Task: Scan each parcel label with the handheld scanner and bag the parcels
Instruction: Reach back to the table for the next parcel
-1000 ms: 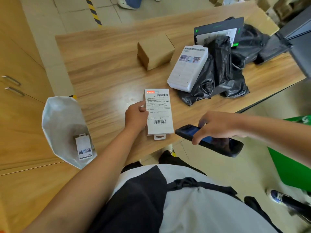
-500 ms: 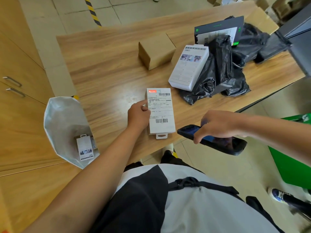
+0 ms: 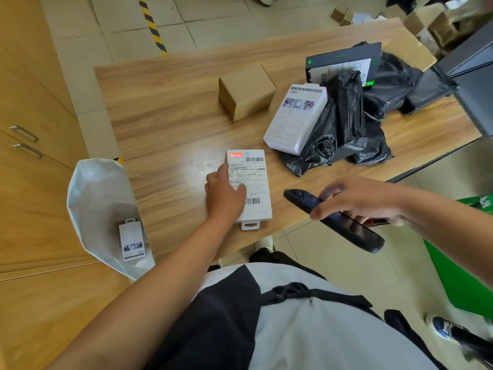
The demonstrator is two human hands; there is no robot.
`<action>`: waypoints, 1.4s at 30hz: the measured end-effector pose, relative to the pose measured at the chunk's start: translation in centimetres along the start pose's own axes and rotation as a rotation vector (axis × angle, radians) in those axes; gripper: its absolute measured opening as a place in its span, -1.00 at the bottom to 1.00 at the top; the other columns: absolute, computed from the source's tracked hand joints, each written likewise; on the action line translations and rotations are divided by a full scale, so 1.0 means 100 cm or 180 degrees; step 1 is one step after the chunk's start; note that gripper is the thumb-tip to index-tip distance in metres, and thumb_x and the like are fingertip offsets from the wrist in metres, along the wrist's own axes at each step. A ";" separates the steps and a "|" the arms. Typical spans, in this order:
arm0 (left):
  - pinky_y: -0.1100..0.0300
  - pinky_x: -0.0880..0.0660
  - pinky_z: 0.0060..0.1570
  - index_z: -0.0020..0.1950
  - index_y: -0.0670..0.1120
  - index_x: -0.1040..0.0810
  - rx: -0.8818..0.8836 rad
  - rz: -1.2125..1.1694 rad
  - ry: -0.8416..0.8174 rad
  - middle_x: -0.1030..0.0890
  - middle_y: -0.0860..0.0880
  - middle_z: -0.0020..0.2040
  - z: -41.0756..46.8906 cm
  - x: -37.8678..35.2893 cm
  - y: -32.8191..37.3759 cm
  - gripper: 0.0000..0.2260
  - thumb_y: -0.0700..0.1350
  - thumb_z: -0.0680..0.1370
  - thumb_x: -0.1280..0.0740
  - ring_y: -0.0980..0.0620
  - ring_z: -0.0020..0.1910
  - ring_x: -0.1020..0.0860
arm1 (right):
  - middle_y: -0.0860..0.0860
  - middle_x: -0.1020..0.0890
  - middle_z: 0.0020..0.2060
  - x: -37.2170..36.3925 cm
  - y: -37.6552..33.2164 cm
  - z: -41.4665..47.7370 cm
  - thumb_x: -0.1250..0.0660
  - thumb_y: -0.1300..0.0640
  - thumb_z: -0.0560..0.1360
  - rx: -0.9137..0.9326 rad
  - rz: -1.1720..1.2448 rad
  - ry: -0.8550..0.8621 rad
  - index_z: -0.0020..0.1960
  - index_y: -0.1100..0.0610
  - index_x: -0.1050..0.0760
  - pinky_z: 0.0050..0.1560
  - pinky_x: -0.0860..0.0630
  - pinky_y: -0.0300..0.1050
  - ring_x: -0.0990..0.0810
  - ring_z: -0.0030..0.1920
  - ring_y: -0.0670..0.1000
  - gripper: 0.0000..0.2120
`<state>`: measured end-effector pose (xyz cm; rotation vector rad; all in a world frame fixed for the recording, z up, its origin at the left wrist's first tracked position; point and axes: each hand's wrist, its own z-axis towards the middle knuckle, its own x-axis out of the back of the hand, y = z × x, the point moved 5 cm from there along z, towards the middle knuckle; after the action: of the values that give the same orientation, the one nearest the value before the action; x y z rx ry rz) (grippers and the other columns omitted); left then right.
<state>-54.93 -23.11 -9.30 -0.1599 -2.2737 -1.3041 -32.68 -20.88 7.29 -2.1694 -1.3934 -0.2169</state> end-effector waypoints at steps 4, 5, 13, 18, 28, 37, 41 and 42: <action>-0.05 -0.15 0.42 0.58 0.02 -0.02 -0.0065 0.1143 -0.0072 -0.06 -0.12 0.54 -0.016 -0.027 0.011 -0.05 0.30 0.37 -0.45 -0.15 0.47 -0.12 | 0.06 -0.73 -0.29 0.003 0.006 0.002 -0.56 -0.16 0.13 0.0270 0.0755 0.0360 -0.01 0.17 -0.70 -0.37 -0.61 -0.14 -0.68 -0.37 0.01 -0.45; -0.06 -0.09 0.45 0.59 0.02 0.05 -0.0077 0.1373 -0.0092 0.01 -0.13 0.56 -0.019 -0.034 0.012 0.03 0.35 0.33 -0.44 -0.16 0.49 -0.07 | 0.03 -0.72 -0.30 0.002 0.007 0.004 -0.55 -0.14 0.16 0.0308 0.0936 0.0420 0.02 0.18 -0.69 -0.41 -0.59 -0.18 -0.67 -0.38 -0.03 -0.46; -0.06 -0.02 0.45 0.60 0.10 0.12 -0.0033 0.1862 -0.0227 0.13 -0.09 0.57 -0.015 -0.020 -0.001 0.06 0.22 0.32 -0.50 -0.19 0.50 0.02 | -0.07 -0.77 -0.23 -0.021 0.001 0.015 -0.59 0.04 0.36 0.0568 0.1839 0.0350 -0.08 -0.01 -0.73 -0.45 -0.57 -0.28 -0.67 -0.42 -0.17 -0.85; -0.04 -0.09 0.43 0.58 0.19 0.03 0.0214 0.1790 0.0020 0.05 -0.08 0.55 -0.020 0.030 -0.028 0.01 0.11 0.32 -0.54 -0.17 0.48 -0.05 | -0.04 -0.76 -0.24 -0.038 -0.018 0.025 -0.61 0.03 0.33 0.0639 0.1908 0.0210 -0.01 0.06 -0.71 -0.41 -0.59 -0.22 -0.67 -0.40 -0.14 -0.74; -0.12 -0.27 0.34 0.52 0.23 -0.14 0.1206 0.0563 0.1093 -0.13 -0.10 0.45 -0.036 0.159 -0.099 -0.10 -0.04 0.32 -0.57 -0.21 0.40 -0.17 | -0.03 -0.73 -0.32 -0.059 -0.078 0.035 -0.59 0.08 0.36 0.0973 0.1665 -0.0097 0.00 0.07 -0.69 -0.43 -0.57 -0.25 -0.63 -0.44 -0.12 -0.77; 0.08 -0.28 0.10 0.52 0.19 -0.22 0.1577 -0.0242 0.1389 -0.18 -0.13 0.41 -0.020 0.229 -0.167 -0.14 -0.07 0.33 -0.59 -0.23 0.36 -0.23 | -0.01 -0.76 -0.23 -0.071 -0.088 0.030 -0.62 -0.07 0.16 0.0980 0.1477 0.0005 -0.07 -0.01 -0.73 -0.42 -0.55 -0.30 -0.67 -0.38 -0.09 -0.63; 0.07 -0.31 0.10 0.50 0.19 -0.24 0.1577 -0.0432 0.1283 -0.19 -0.12 0.41 -0.008 0.231 -0.177 -0.14 -0.07 0.32 -0.61 -0.21 0.35 -0.27 | 0.07 -0.75 -0.20 -0.074 -0.084 0.025 -0.59 0.02 0.31 0.0932 0.1485 0.0044 -0.14 -0.11 -0.74 -0.43 -0.55 -0.29 -0.67 -0.40 -0.09 -0.86; 0.07 -0.32 0.12 0.50 0.18 -0.25 0.1566 -0.0486 0.1245 -0.19 -0.12 0.41 -0.005 0.230 -0.179 -0.15 -0.07 0.32 -0.61 -0.21 0.35 -0.28 | 0.08 -0.76 -0.19 -0.074 -0.082 0.025 -0.58 0.03 0.34 0.0892 0.1491 0.0083 -0.12 -0.08 -0.75 -0.43 -0.56 -0.28 -0.67 -0.39 -0.08 -0.88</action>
<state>-80.70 -36.40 -11.83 0.4107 -2.2088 -0.7232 -43.61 -22.88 5.10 -2.1688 -0.8092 0.1186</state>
